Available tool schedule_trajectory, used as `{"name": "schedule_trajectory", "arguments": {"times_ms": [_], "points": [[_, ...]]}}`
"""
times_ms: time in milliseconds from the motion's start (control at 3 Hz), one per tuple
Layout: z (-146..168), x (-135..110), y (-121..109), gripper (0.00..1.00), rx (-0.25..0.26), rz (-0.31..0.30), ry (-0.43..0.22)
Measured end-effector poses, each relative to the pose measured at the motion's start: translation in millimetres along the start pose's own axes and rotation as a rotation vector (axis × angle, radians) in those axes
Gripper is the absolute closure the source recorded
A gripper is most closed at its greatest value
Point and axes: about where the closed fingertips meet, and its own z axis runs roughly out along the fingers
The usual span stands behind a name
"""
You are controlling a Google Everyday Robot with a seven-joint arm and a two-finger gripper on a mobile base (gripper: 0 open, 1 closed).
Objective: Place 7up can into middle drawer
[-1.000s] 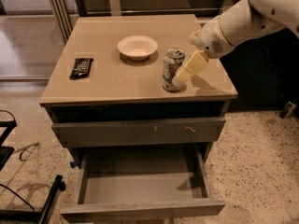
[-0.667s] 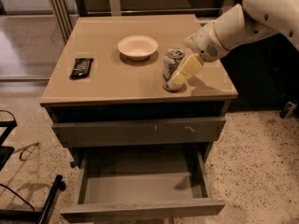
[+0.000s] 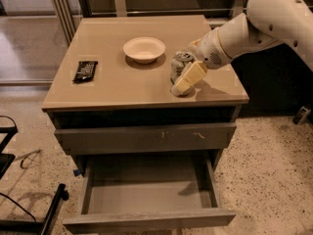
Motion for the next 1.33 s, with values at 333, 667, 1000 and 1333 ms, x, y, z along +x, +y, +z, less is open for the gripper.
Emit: {"name": "schedule_trajectory", "arguments": {"times_ms": [333, 667, 1000, 1333], "points": [[0.4, 0.0, -0.2, 0.17, 0.001, 0.000, -0.001], [0.4, 0.0, -0.2, 0.41, 0.001, 0.000, -0.001], [0.4, 0.0, -0.2, 0.64, 0.001, 0.000, -0.001], [0.4, 0.0, -0.2, 0.87, 0.000, 0.000, -0.001]]}}
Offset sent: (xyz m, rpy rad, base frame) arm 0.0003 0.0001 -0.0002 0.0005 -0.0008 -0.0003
